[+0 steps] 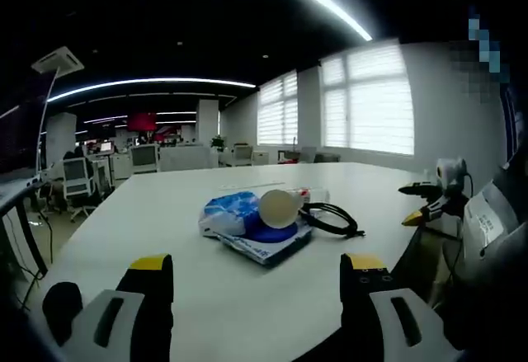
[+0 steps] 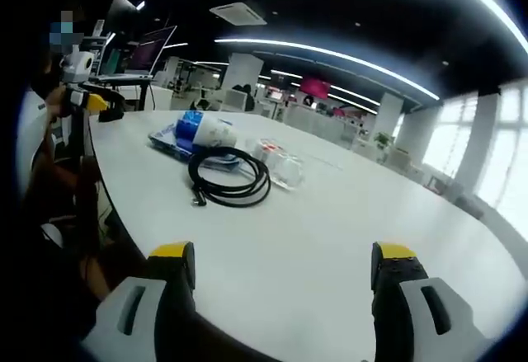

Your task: Arrange the tabletop items into an orderly group along one side of the table until the central work area is clear of visible clutter.

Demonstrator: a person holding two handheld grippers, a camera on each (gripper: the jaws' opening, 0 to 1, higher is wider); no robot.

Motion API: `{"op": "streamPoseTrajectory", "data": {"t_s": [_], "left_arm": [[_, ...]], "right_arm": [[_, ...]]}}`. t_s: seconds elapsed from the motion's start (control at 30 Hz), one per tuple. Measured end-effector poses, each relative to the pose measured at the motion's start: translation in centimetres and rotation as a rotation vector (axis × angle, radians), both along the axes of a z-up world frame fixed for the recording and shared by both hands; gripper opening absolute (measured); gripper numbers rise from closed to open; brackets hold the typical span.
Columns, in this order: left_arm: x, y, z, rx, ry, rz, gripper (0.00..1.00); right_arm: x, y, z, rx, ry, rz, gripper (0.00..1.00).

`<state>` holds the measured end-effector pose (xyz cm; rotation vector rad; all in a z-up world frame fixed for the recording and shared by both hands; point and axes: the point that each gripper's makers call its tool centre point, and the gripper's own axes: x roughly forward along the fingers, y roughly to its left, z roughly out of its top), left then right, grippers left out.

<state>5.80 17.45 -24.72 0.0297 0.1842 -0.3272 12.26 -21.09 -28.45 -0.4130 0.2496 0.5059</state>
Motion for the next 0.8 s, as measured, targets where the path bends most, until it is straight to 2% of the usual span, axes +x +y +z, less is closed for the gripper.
{"op": "streamPoseTrajectory", "data": {"t_s": [0.27,0.47,0.67,0.8], "left_arm": [[0.2,-0.4,0.2,0.004,0.002,-0.014,0.83],[0.3,-0.4,0.1,0.008,0.003,-0.018,0.83],[0.4,-0.4,-0.2,0.015,0.017,-0.013,0.83],[0.4,-0.6,-0.1,0.008,0.014,-0.023,0.83]], "right_arm": [[0.1,0.0,0.3,0.003,-0.01,0.002,0.85],[0.2,-0.2,1.1,-0.012,-0.056,-0.001,0.84],[0.2,0.0,1.2,0.005,-0.05,0.007,0.84],[0.1,0.2,0.9,-0.034,-0.055,0.013,0.84]]}}
